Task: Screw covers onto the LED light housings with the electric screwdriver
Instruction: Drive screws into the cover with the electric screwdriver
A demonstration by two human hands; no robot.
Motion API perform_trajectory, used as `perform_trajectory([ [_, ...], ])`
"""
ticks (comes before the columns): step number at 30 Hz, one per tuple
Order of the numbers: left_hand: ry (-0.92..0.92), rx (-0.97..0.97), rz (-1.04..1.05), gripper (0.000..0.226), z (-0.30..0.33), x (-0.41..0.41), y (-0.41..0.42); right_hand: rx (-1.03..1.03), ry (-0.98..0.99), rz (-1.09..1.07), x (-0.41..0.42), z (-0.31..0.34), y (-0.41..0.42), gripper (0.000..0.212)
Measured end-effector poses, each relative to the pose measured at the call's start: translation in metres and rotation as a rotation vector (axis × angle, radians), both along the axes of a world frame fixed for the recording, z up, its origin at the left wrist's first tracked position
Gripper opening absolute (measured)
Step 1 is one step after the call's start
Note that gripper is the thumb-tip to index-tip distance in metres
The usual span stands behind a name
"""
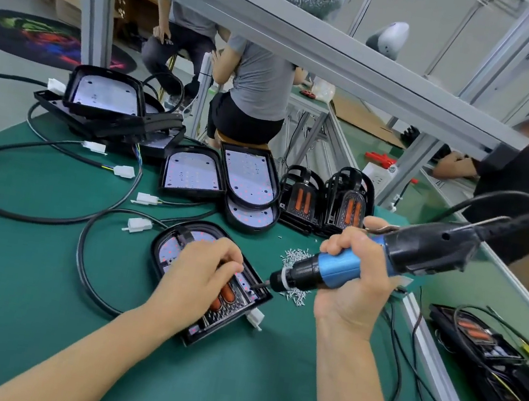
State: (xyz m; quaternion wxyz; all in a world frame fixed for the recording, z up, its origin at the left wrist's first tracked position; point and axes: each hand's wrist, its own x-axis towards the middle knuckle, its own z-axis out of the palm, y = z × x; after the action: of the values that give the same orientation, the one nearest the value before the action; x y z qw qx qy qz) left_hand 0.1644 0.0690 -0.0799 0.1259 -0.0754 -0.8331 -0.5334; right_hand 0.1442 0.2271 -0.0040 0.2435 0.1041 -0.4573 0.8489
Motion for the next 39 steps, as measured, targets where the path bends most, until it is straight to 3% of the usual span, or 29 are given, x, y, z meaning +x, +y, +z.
perform_trajectory([
  [4,0.099,-0.210,0.068,0.014,-0.012,-0.007,0.007,0.044,0.003,-0.021,-0.003,-0.003,0.000,0.023],
  [11,0.116,-0.285,0.219,0.012,-0.014,-0.010,0.024,0.136,0.029,-0.036,-0.008,-0.002,-0.002,0.028],
  [24,0.025,-0.325,0.221,0.013,-0.013,-0.012,0.025,0.226,0.046,-0.025,-0.008,-0.001,-0.002,0.031],
  [31,0.056,-0.310,0.238,0.015,-0.011,-0.010,0.025,0.102,0.042,-0.060,-0.003,-0.001,0.005,0.030],
  [36,0.028,-0.163,0.195,0.014,-0.005,-0.013,0.023,-0.060,0.088,-0.151,0.004,0.009,0.028,0.029],
  [39,0.136,-0.265,0.230,0.010,0.004,-0.024,0.024,-0.075,0.065,-0.250,0.010,0.012,0.042,0.028],
])
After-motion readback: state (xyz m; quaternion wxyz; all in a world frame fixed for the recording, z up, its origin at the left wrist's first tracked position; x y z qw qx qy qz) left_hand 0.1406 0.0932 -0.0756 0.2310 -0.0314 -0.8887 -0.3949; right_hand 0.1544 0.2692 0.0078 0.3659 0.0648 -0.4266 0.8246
